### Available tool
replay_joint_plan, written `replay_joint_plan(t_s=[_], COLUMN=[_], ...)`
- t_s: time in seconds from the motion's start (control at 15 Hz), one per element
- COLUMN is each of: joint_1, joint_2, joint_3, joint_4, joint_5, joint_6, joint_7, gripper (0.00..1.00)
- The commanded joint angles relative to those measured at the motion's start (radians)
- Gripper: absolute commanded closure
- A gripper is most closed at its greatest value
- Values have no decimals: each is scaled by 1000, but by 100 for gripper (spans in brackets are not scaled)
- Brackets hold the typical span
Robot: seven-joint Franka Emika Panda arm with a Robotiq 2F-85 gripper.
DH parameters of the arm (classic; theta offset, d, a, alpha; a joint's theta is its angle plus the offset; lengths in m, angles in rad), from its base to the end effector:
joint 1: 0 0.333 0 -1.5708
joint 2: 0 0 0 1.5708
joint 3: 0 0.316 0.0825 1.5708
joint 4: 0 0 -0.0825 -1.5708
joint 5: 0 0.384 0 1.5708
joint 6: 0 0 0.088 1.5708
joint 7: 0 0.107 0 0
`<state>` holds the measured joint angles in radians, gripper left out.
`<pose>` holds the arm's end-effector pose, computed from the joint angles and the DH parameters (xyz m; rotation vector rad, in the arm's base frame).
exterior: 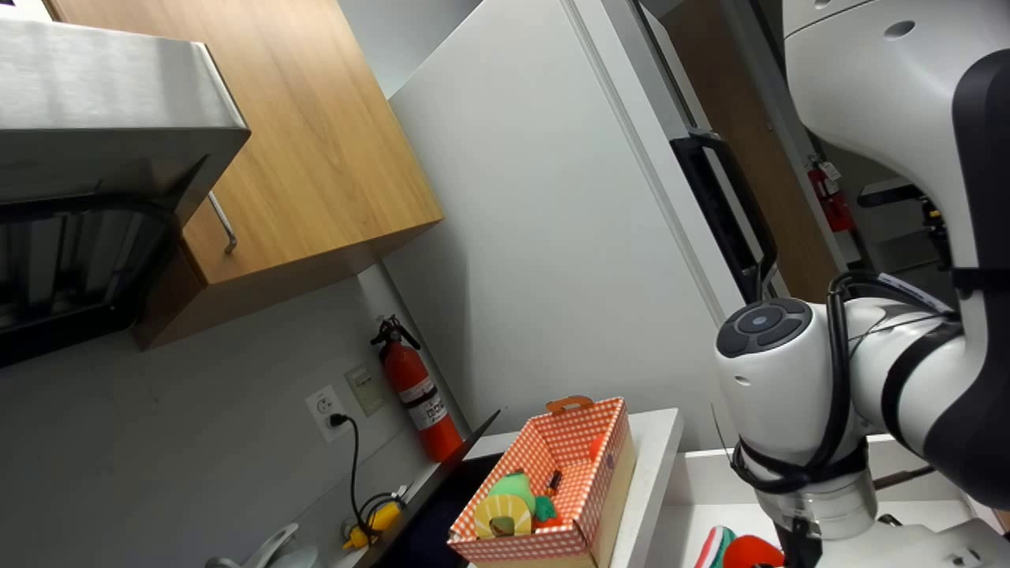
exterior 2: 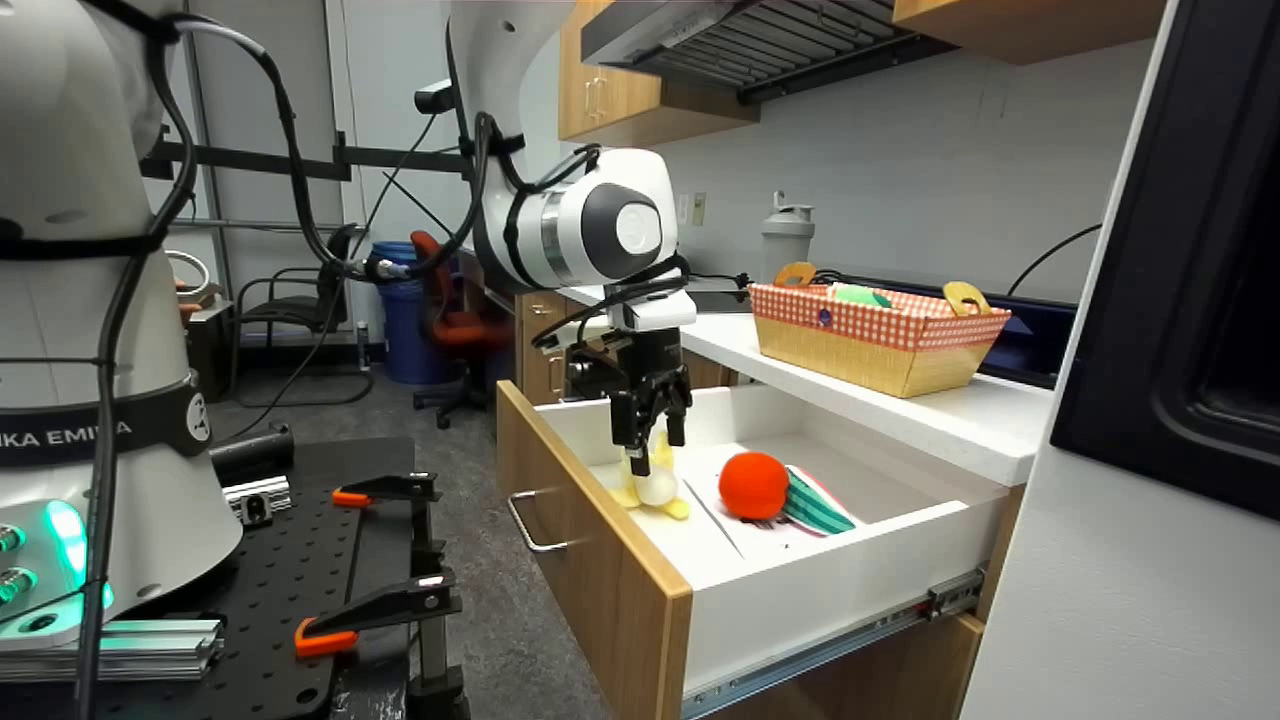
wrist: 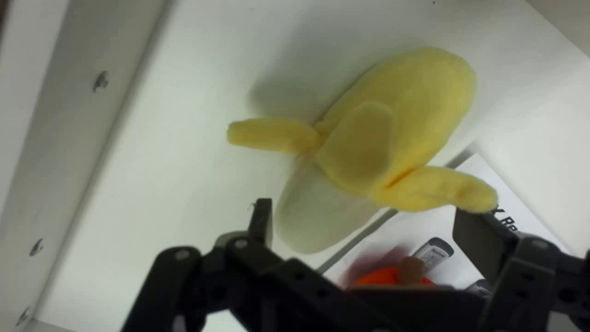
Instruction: Remove the banana and tomato plush toys from the open drawer and put them inside the basket
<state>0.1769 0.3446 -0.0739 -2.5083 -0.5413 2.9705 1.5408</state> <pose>0.4575 0.0804 0.1588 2.7970 -1.3565 0.2814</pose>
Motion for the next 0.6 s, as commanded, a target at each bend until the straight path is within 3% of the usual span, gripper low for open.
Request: replay_joint_plan(t_s=[0.0,0.07,0.13,0.53], joint_1=[42,48,51,78], joint_2=[84,98,110,136], joint_3=[-48,-53,-56,-68], joint_4=[49,56,61,90], joint_5=[-25,-22,-18,-16], joint_6=[51,52,53,35], joint_7=[58,58,57,48], gripper=[0,8,28,73])
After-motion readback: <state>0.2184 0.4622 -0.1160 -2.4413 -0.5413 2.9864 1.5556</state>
